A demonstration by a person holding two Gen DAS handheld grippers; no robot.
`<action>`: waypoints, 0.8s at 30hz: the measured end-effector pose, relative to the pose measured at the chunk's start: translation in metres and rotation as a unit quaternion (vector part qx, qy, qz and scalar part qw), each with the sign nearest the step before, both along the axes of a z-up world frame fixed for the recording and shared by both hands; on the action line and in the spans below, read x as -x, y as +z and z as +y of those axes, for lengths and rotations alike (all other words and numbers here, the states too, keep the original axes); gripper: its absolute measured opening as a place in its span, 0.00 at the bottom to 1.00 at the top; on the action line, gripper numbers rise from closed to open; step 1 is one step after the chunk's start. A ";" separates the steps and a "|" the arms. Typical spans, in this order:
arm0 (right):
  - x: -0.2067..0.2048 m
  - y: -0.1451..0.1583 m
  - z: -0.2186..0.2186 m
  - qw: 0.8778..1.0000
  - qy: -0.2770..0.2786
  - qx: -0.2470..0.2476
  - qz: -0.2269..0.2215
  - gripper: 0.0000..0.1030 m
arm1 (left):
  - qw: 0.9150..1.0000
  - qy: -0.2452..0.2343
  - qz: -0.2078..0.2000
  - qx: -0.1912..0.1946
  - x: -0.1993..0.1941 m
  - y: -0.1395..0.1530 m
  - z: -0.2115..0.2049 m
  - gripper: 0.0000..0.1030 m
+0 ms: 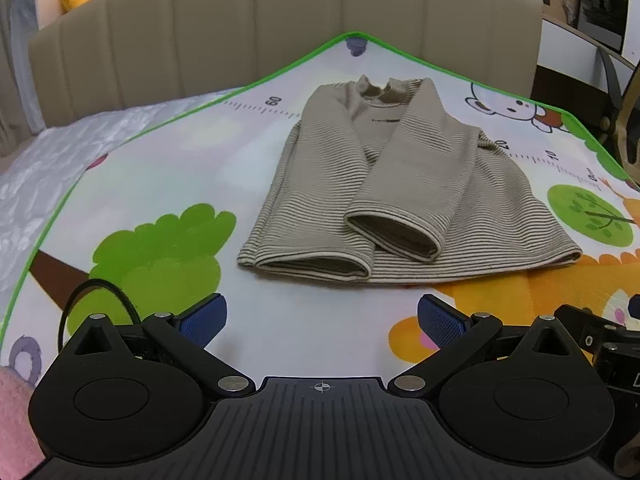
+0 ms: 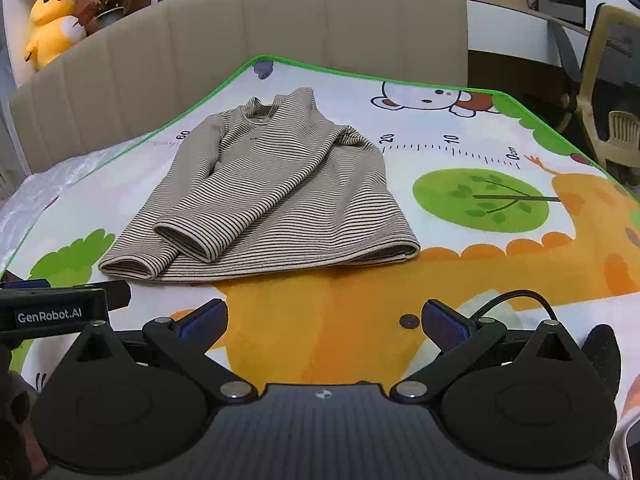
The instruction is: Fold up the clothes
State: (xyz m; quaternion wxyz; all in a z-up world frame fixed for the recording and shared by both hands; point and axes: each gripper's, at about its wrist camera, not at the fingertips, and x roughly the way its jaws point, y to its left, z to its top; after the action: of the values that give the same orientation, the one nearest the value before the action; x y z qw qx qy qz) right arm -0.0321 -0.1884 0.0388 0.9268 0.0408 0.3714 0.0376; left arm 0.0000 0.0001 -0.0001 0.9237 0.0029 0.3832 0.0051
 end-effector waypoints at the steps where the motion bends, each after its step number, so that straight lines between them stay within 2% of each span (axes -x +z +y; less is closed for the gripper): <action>1: -0.001 0.001 0.000 1.000 0.000 0.000 -0.002 1.00 | 1.000 0.000 0.000 0.000 0.000 0.000 0.000 1.00; 5: 0.005 0.002 0.000 1.000 -0.005 0.000 -0.027 1.00 | 1.000 -0.001 0.001 0.001 0.000 -0.002 0.001 1.00; 12: 0.002 0.002 -0.001 1.000 -0.003 -0.004 -0.011 1.00 | 1.000 -0.002 0.002 0.003 -0.001 -0.005 0.002 1.00; 24: 0.004 0.005 -0.001 1.000 -0.002 -0.008 -0.014 1.00 | 1.000 0.002 0.004 0.003 0.001 -0.006 0.003 1.00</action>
State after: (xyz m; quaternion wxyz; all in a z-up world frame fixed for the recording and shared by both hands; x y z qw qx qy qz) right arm -0.0360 -0.1891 0.0442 0.9316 0.0484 0.3582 0.0388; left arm -0.0009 0.0034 -0.0065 0.9222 -0.0002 0.3867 0.0058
